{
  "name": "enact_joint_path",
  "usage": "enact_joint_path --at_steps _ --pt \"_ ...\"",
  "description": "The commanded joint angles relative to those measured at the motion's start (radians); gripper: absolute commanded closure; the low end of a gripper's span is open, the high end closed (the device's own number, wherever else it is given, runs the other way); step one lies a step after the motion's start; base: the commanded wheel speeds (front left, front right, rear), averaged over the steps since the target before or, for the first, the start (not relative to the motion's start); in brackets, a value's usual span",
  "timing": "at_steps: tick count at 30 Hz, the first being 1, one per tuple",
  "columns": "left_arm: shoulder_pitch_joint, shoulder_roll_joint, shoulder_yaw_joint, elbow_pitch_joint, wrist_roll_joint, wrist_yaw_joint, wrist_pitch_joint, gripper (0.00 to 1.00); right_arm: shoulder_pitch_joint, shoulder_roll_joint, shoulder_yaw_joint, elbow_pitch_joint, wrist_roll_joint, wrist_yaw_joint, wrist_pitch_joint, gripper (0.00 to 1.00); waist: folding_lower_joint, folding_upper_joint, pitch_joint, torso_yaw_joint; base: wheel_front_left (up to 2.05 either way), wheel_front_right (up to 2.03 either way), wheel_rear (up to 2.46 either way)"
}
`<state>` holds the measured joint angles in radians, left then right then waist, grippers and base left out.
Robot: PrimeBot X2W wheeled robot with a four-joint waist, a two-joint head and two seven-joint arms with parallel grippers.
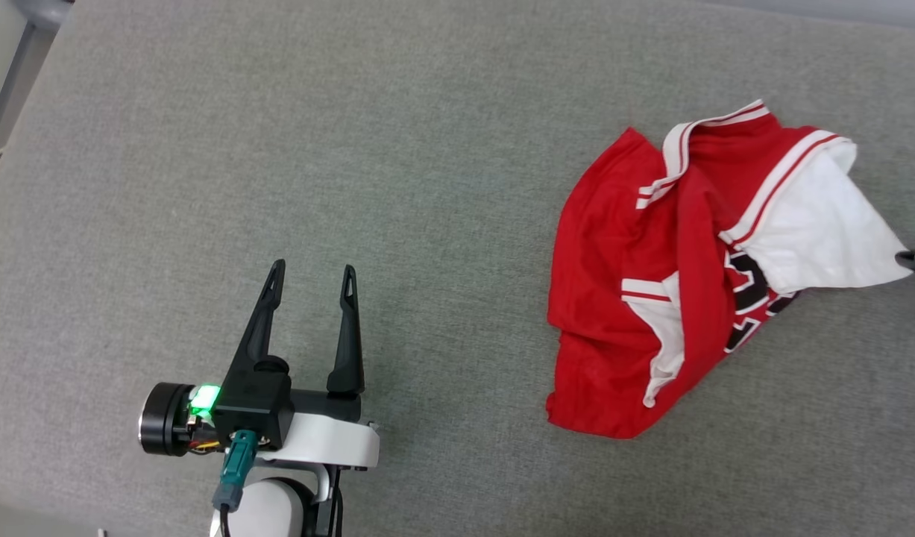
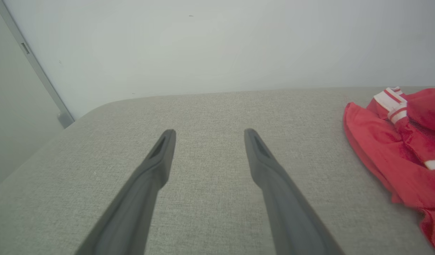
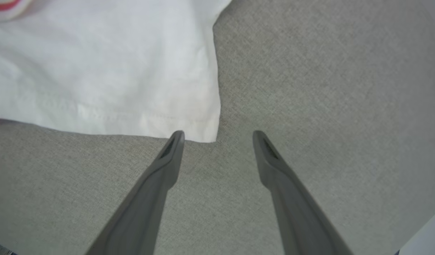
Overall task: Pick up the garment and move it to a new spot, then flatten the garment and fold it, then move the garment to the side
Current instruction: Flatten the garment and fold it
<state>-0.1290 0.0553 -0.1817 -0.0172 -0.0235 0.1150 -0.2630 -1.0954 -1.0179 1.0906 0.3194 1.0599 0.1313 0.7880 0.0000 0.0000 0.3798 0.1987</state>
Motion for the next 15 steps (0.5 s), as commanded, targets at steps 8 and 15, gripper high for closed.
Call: enact_joint_path --at_steps 8,15 --pt "-0.026 -0.002 -0.009 -0.004 -0.009 0.009 -0.003 0.00 0.116 0.087 0.011 0.113 -0.057 -0.001 0.031 0.00 0.0000 0.0000 0.056 0.046 0.00 0.00 0.00" --pt "-0.028 -0.003 -0.005 0.000 -0.013 0.017 -0.003 0.00 0.178 0.119 0.029 0.104 -0.058 0.001 0.025 1.00 0.0000 0.0000 0.052 0.033 0.00 0.00 0.00"
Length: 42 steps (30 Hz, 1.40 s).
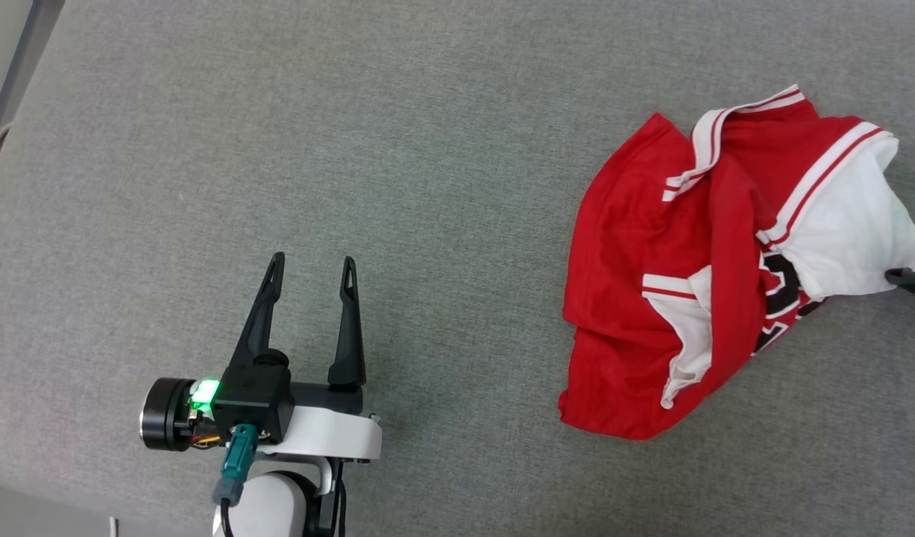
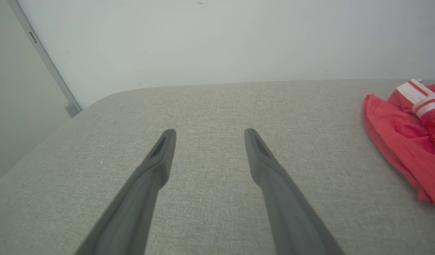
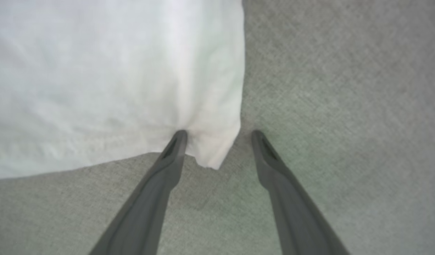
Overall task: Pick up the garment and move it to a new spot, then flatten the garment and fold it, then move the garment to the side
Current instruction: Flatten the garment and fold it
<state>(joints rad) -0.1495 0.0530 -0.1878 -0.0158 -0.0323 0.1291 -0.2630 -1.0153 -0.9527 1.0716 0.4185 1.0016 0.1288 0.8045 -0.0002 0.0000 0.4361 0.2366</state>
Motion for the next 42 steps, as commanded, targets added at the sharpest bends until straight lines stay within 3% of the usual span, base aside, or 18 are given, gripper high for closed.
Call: enact_joint_path --at_steps 1,7,10,18,23,30,37,42 --pt "-0.007 -0.001 0.003 0.000 -0.003 0.003 -0.003 0.00 0.093 0.056 0.040 0.001 0.005 0.003 -0.004 1.00 0.0002 0.0000 -0.009 -0.011 0.00 0.00 0.00" --pt "0.008 0.007 0.015 0.014 0.009 -0.003 -0.003 0.00 0.067 0.040 -0.039 -0.049 0.023 0.002 -0.140 1.00 0.0002 0.0000 -0.063 -0.050 0.00 0.00 0.00" --pt "0.029 0.014 0.024 0.019 0.009 -0.001 -0.003 0.00 0.094 0.001 -0.062 -0.104 0.033 0.001 -0.202 1.00 0.0002 0.0000 -0.106 -0.073 0.00 0.00 0.00" --pt "0.088 0.030 0.046 0.021 0.008 0.003 -0.003 0.00 0.247 -0.113 -0.132 -0.268 0.082 0.001 -0.313 1.00 0.0002 0.0000 -0.198 -0.138 0.00 0.00 0.00" --pt "0.124 0.042 0.054 0.019 0.009 0.000 -0.003 0.00 0.442 -0.212 -0.224 -0.321 0.160 0.001 -0.368 1.00 0.0002 0.0000 -0.242 -0.180 0.00 0.00 0.00" --pt "0.142 0.046 0.057 0.016 0.011 -0.004 -0.003 0.00 0.673 -0.249 -0.303 -0.194 0.246 0.001 -0.406 1.00 0.0002 0.0000 -0.253 -0.198 0.00 0.00 0.00" --pt "0.135 0.047 0.054 0.021 0.013 -0.009 -0.003 0.00 0.811 -0.186 -0.344 0.029 0.285 0.001 -0.422 1.00 0.0002 0.0000 -0.248 -0.183 0.00 0.00 0.00" --pt "0.143 0.050 0.057 0.024 0.013 -0.009 -0.003 0.00 0.821 -0.116 -0.371 0.099 0.265 0.002 -0.456 1.00 0.0002 0.0000 -0.253 -0.177 0.00 0.00 0.00"
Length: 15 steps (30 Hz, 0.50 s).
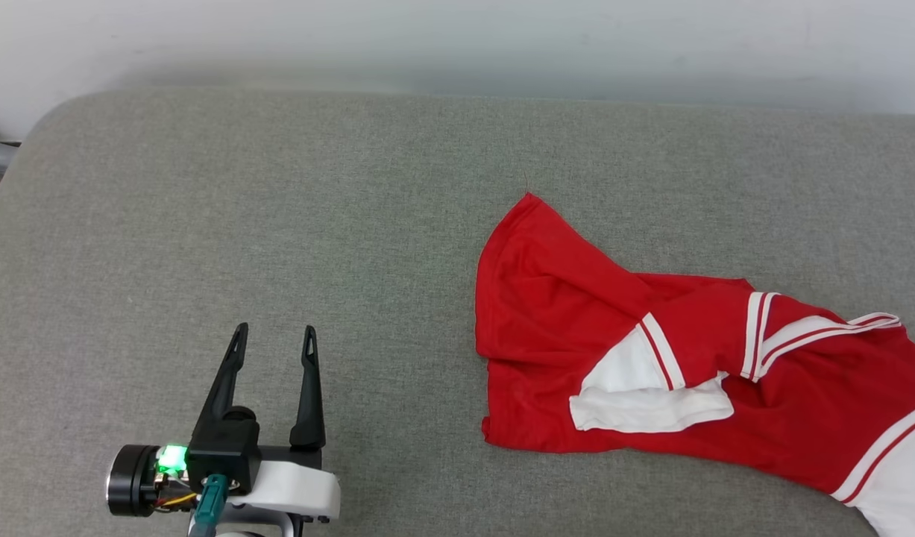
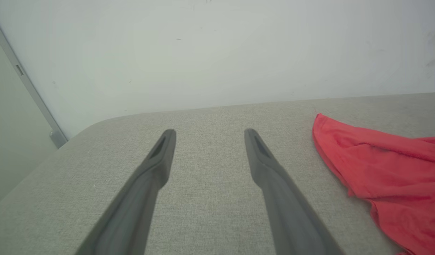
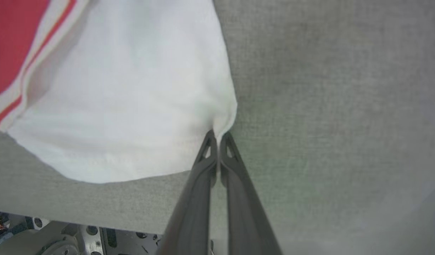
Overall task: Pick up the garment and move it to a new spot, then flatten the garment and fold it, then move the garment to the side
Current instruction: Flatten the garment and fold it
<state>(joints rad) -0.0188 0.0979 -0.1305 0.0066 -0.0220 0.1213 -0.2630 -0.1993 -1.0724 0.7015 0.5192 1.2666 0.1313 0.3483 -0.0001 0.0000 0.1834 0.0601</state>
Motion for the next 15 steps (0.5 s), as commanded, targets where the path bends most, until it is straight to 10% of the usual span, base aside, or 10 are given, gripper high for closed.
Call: enact_joint_path --at_steps 1,10,15 --pt "0.015 0.005 0.002 0.002 0.002 0.000 -0.003 0.00 -0.006 0.014 -0.010 0.001 -0.012 -0.001 -0.020 0.00 0.0001 0.0000 -0.003 -0.001 0.00 0.00 0.00" --pt "0.034 0.010 0.008 0.000 0.004 0.004 -0.003 0.00 -0.091 0.015 -0.171 -0.093 -0.201 -0.001 -0.292 0.00 0.0001 0.0000 -0.044 -0.025 0.00 0.00 0.00" --pt "0.044 0.013 0.009 -0.005 0.005 0.005 -0.003 0.00 -0.084 0.116 -0.308 -0.156 -0.365 -0.001 -0.450 0.00 0.0001 0.0000 -0.061 -0.038 0.00 0.00 0.00"
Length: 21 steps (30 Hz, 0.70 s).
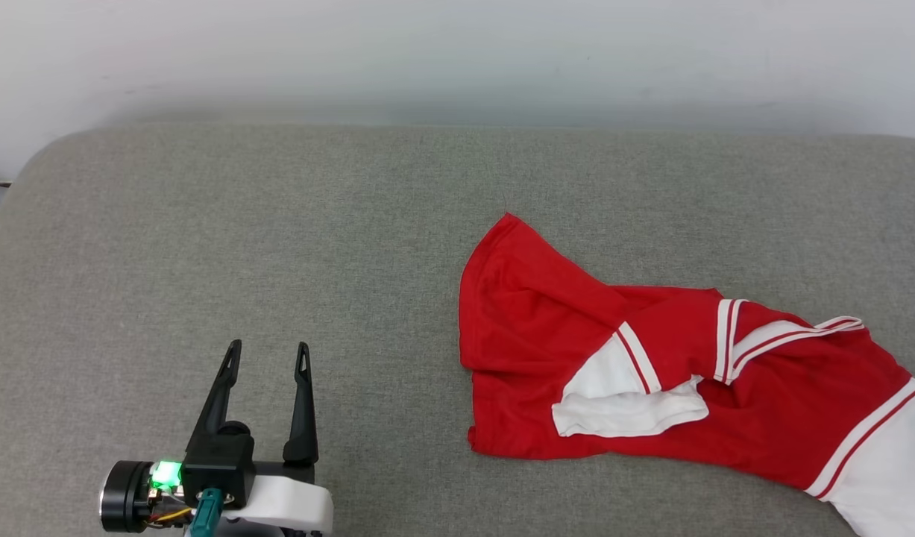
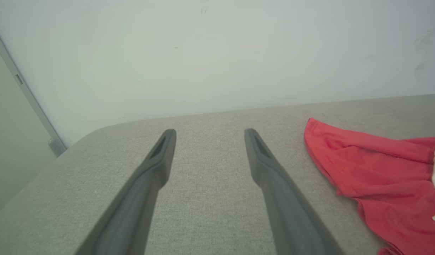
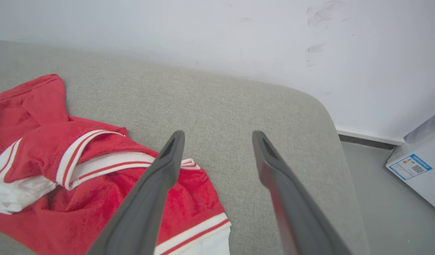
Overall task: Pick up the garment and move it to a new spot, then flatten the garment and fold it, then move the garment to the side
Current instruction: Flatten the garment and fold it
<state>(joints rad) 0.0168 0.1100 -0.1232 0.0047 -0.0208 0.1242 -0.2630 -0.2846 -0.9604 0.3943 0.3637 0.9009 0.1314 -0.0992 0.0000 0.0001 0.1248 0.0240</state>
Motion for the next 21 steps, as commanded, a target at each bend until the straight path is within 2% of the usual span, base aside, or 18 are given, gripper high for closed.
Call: enact_joint_path --at_steps 1,5,9,13,18,21 --pt "0.011 0.002 0.001 -0.004 0.004 0.001 -0.003 0.00 0.004 0.035 -0.041 -0.007 -0.037 -0.001 -0.033 0.00 0.0000 -0.0001 -0.005 -0.005 0.00 0.00 0.00" --pt "0.014 0.007 -0.001 -0.009 0.007 -0.002 -0.003 0.00 0.043 0.202 -0.208 -0.049 -0.217 -0.001 -0.111 0.00 0.0000 -0.0001 -0.011 -0.011 0.00 0.00 0.00" --pt "0.003 0.017 -0.006 -0.013 0.010 -0.010 -0.003 0.00 0.117 0.387 -0.357 -0.160 -0.391 -0.001 -0.135 0.00 0.0000 -0.0001 -0.013 -0.014 0.00 0.00 0.00" --pt "-0.025 0.028 -0.021 -0.013 0.014 -0.029 -0.003 0.00 0.207 0.549 -0.440 -0.287 -0.529 -0.001 -0.129 0.00 0.0000 -0.0001 -0.015 -0.016 0.00 0.00 0.00" --pt "-0.113 0.069 -0.059 -0.014 0.034 -0.091 -0.003 0.00 0.290 0.677 -0.481 -0.401 -0.621 -0.001 -0.094 0.00 0.0000 -0.0001 -0.013 -0.021 0.00 0.00 0.00" --pt "-0.191 0.094 -0.093 0.007 0.024 -0.164 0.002 0.00 0.309 0.708 -0.483 -0.441 -0.646 -0.001 -0.074 0.00 0.0000 -0.0001 -0.009 -0.032 0.00 0.00 0.00"
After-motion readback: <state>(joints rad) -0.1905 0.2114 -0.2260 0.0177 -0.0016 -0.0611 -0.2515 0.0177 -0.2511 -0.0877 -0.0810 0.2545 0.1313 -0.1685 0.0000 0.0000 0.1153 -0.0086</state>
